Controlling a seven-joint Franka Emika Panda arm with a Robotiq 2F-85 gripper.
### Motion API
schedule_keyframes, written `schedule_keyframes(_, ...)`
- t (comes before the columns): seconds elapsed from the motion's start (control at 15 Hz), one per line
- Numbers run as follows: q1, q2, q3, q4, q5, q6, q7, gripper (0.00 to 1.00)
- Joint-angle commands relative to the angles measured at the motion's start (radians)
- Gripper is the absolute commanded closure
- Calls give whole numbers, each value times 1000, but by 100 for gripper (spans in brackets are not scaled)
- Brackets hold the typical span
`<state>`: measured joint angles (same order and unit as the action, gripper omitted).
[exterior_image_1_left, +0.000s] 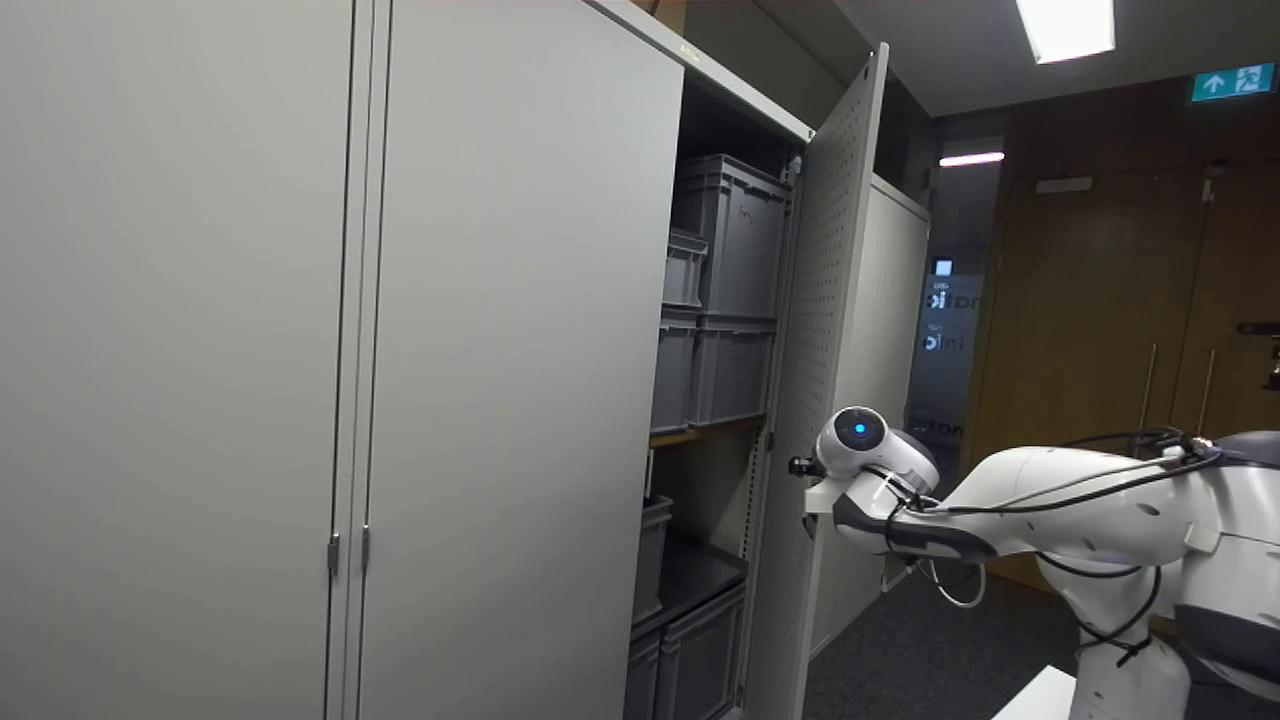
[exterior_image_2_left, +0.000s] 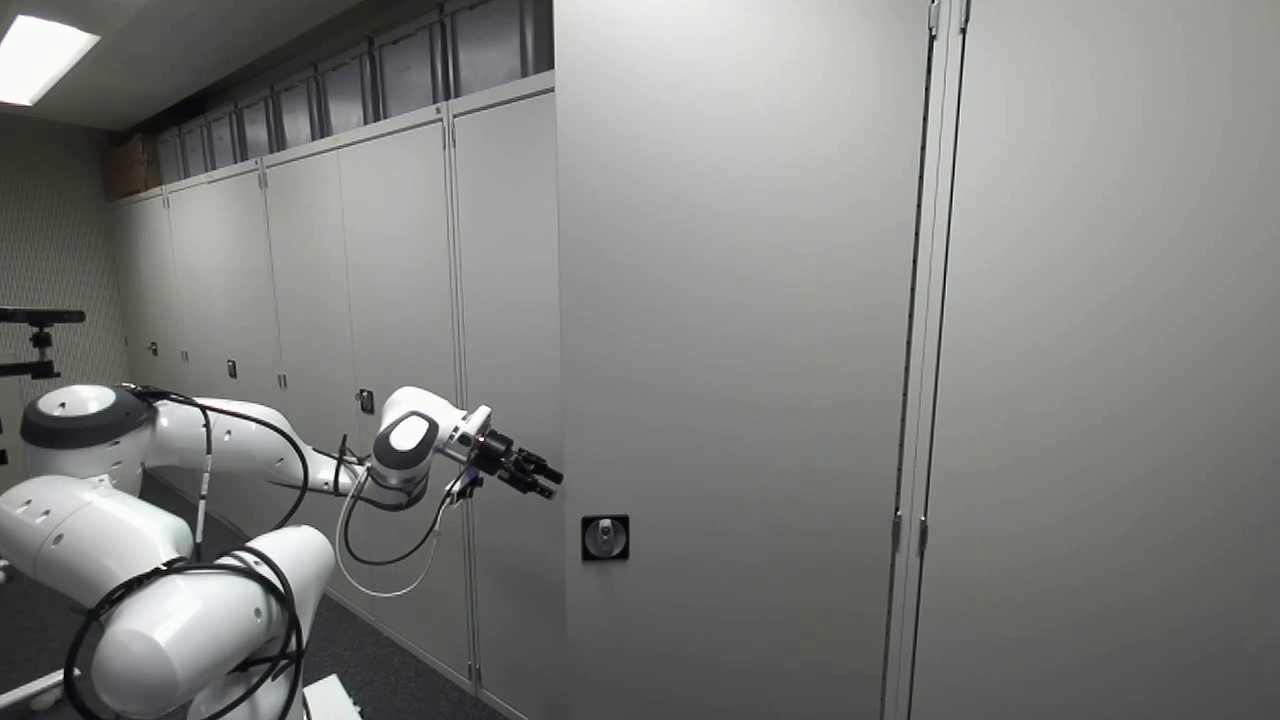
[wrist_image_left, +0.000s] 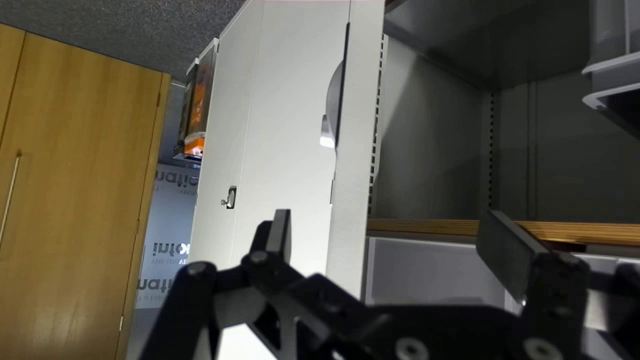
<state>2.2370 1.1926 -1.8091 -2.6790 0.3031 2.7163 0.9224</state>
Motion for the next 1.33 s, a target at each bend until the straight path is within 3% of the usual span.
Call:
schedule_keyframes(0.0, -12, -4, 5, 31, 16, 15, -50, 0)
schedule_keyframes(0.33, -46, -8, 34, 96, 9, -2, -43, 0)
schedule_keyframes(1.27, -323, 9, 159, 427, -22, -132, 37, 0)
